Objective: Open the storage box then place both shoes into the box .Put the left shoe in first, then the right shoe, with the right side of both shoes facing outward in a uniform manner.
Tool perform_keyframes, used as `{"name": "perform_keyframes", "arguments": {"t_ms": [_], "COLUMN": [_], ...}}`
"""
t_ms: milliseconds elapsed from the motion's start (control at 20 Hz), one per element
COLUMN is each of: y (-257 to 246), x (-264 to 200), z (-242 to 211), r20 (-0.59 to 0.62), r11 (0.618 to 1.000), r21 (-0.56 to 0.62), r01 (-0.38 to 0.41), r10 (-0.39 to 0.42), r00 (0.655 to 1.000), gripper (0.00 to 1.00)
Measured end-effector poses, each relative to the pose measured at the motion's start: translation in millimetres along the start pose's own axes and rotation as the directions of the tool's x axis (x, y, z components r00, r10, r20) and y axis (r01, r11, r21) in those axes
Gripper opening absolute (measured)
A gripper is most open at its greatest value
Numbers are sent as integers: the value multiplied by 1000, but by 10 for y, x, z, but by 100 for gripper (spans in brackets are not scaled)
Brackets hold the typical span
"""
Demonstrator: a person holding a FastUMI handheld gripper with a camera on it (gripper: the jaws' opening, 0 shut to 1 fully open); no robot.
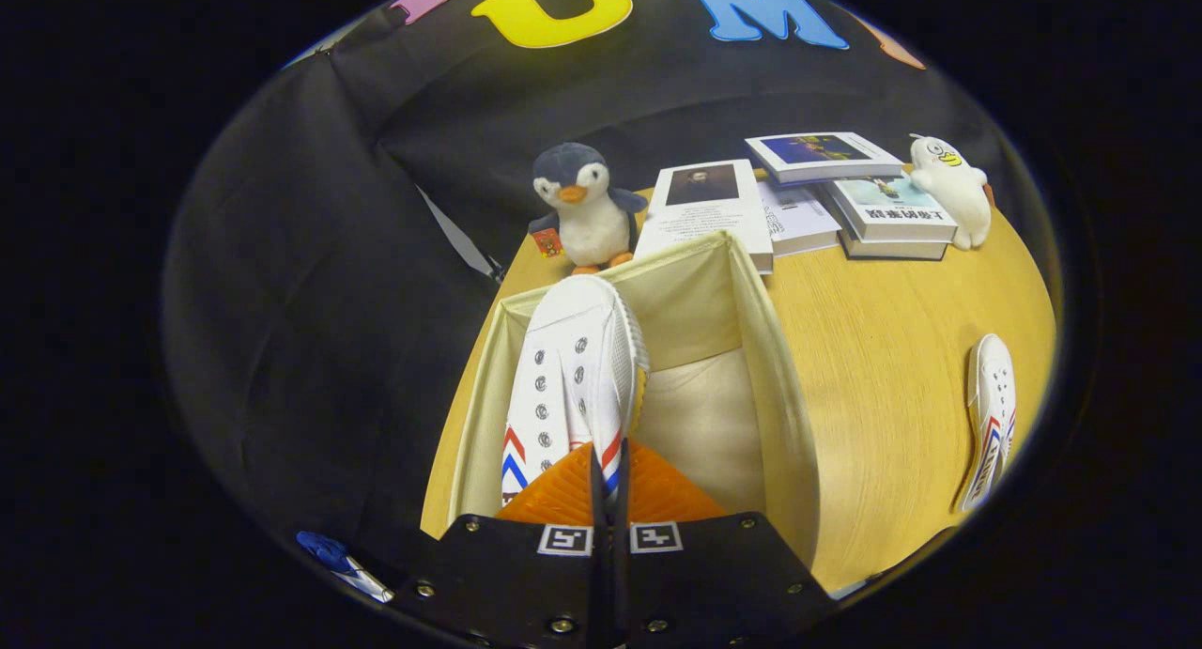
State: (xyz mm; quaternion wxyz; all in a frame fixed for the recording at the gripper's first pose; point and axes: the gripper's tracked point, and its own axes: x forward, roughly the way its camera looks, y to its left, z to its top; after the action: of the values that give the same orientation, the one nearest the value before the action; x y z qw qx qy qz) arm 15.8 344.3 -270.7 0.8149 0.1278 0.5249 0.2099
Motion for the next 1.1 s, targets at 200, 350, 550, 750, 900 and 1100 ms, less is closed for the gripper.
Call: {"name": "perform_keyframes", "arguments": {"t_ms": [200,350,550,750,900,1100], "y": [60,53,40,212,117,10], "x": [174,283,374,310,110,-292], "z": [-146,-217,-262,-154,25,293], "r20": [-45,-74,-105,-67,-23,69], "r11": [999,998,998,999,996,989], "r21": [30,47,41,7,-79,-143], "r01": [13,32,44,-50,-37,-43], "r10": [-12,-28,-40,50,35,53], "r00": [999,997,994,997,999,996], "gripper": [0,1,1,53,99,99]}}
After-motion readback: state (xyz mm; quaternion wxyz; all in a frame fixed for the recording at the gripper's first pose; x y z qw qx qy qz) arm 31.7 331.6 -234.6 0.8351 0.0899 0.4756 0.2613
